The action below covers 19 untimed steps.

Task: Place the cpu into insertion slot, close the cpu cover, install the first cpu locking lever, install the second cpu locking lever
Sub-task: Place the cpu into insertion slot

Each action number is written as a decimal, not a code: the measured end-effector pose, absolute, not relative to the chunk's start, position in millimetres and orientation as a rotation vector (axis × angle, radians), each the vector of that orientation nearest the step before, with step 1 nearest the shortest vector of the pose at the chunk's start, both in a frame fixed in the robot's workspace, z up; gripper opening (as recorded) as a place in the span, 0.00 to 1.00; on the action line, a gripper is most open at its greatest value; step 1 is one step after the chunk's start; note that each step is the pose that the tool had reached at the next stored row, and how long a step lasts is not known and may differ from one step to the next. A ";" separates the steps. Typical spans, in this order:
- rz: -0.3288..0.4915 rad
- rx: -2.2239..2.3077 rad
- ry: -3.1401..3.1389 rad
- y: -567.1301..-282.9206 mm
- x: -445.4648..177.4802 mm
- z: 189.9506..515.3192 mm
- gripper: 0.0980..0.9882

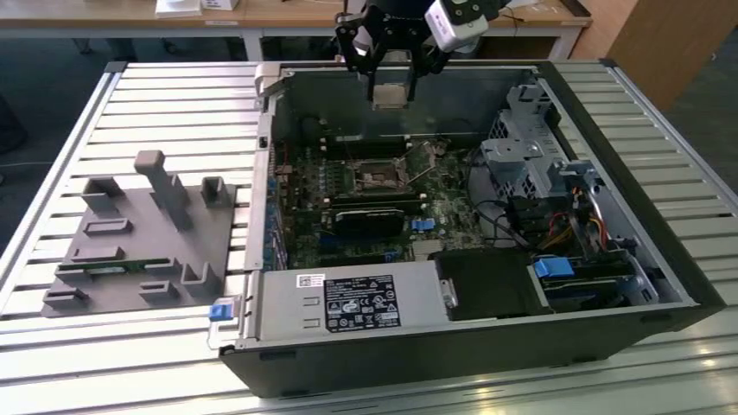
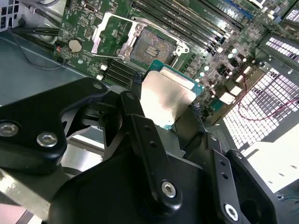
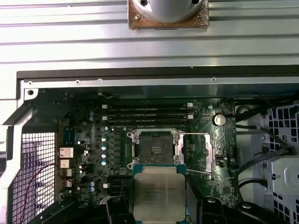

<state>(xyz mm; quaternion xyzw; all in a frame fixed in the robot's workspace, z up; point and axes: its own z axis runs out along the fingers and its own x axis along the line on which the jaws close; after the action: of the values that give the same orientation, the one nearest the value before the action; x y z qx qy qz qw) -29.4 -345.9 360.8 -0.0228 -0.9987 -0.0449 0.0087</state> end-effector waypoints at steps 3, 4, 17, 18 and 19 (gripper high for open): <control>-0.140 -0.079 -3.120 -345.9 -29.4 360.8 0.49; -0.140 -0.082 -3.120 -345.9 -29.4 360.8 0.49; -0.141 -0.120 -3.120 -345.9 -29.4 360.5 0.49; -0.141 -0.123 -3.120 -345.9 -29.4 360.5 0.49; -0.141 -0.126 -3.120 -345.9 -29.4 360.5 0.49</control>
<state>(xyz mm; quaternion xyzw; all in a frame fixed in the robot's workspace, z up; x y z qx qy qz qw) -29.4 -345.9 360.5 -0.0402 -0.9981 -0.0451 0.0079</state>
